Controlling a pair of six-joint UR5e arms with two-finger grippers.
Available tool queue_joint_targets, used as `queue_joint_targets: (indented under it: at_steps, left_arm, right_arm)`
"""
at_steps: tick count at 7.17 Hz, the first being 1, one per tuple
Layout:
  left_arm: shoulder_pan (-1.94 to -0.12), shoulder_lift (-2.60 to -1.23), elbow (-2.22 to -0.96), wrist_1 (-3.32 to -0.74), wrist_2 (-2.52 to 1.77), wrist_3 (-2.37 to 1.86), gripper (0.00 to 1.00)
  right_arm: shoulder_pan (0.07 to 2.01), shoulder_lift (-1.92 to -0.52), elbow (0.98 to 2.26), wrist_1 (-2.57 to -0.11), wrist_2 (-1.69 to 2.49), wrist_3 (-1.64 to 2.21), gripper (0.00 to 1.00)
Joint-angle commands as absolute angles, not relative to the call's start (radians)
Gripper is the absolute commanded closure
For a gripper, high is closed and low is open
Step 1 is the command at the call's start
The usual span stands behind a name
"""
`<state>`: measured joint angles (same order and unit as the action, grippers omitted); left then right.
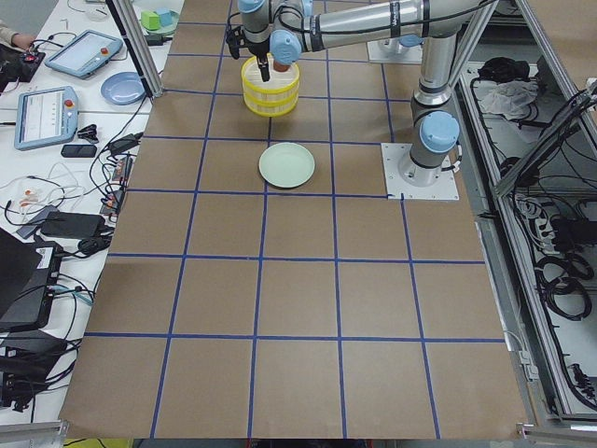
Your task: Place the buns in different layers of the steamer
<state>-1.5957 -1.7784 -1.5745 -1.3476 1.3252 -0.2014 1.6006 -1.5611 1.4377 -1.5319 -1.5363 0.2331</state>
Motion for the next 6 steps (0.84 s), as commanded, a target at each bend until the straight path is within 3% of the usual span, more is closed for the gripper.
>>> queue_joint_targets:
  at_steps: [1, 6]
  left_arm:
    - [-1.463, -1.712, -1.516, -1.495, 1.467, 0.074, 0.0]
    - [-1.401, -1.566, -1.519, -1.618, 1.612, 0.242, 0.0]
  right_arm:
    - [1.571, -1.577, 1.445, -1.505, -1.516, 0.15, 0.0]
    - [1.574, -1.597, 1.47, -1.506, -1.516, 0.146, 0.0]
